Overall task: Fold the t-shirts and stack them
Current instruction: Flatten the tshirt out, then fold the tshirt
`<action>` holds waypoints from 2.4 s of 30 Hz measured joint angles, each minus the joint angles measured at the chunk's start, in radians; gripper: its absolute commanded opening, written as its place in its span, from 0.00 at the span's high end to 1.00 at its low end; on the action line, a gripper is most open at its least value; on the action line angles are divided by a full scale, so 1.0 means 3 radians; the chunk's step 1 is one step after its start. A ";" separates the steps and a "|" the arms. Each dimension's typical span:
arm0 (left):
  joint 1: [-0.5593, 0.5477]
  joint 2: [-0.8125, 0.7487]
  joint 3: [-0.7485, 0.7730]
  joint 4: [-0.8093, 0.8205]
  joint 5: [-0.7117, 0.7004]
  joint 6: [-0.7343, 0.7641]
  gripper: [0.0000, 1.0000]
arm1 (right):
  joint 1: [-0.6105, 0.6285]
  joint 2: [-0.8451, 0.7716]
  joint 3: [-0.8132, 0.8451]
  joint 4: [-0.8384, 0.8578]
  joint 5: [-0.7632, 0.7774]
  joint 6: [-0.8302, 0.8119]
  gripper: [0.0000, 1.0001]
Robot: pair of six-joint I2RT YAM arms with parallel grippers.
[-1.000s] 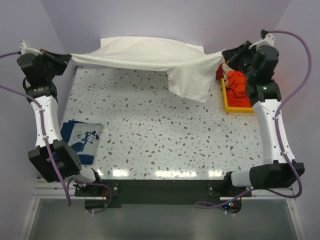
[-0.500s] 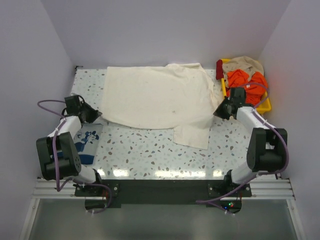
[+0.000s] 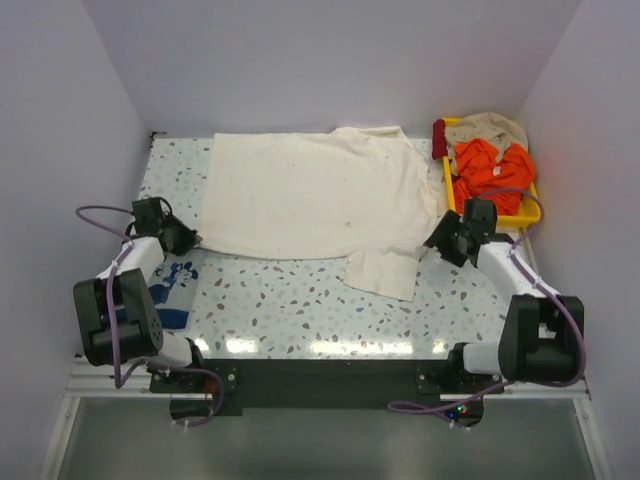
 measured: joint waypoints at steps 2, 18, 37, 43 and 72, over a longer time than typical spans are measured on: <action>0.0000 -0.0008 0.0000 -0.0032 -0.0005 0.0020 1.00 | 0.0005 -0.0220 -0.0161 -0.0024 -0.0015 0.0004 0.41; 0.0000 -0.0121 0.0000 -0.0174 -0.0069 0.0029 1.00 | 0.0935 -0.1029 -0.1104 -0.0239 0.0181 0.0657 0.52; -0.0014 -0.0149 0.0003 -0.0205 -0.0081 0.0093 1.00 | 0.1166 -0.0898 -0.1226 0.0161 0.0238 0.0923 1.00; -0.0047 -0.0202 0.0017 -0.0322 -0.0118 0.0158 1.00 | 0.1166 -0.1328 -0.1066 -0.0303 0.0238 0.0848 1.00; -0.0375 0.0263 0.0844 -0.0698 -0.0551 0.0295 1.00 | 0.1170 -0.0397 0.0596 -0.1088 -0.0057 0.0172 1.00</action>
